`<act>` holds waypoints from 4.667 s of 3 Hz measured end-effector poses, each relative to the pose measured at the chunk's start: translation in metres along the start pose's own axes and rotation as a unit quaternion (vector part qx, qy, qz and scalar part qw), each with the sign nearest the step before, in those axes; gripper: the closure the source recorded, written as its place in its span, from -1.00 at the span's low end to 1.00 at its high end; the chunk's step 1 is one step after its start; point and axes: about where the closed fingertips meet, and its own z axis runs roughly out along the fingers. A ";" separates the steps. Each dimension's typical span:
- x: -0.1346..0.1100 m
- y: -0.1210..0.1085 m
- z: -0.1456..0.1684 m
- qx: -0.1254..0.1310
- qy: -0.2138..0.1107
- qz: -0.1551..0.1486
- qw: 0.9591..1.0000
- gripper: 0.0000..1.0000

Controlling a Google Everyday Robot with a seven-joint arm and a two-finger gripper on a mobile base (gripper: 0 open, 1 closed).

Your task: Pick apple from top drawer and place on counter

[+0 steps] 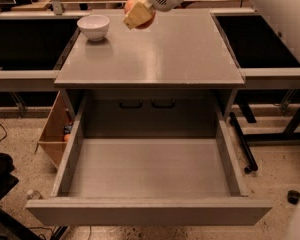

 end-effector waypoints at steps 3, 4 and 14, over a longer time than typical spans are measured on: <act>0.079 -0.042 0.128 -0.009 0.022 0.129 0.991 1.00; 0.108 -0.032 0.164 -0.013 0.053 0.143 0.988 1.00; 0.094 0.050 -0.078 -0.048 0.047 0.041 0.997 -1.00</act>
Offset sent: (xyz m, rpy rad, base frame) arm 0.1376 -0.0143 -0.1187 0.1392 0.2114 -0.1806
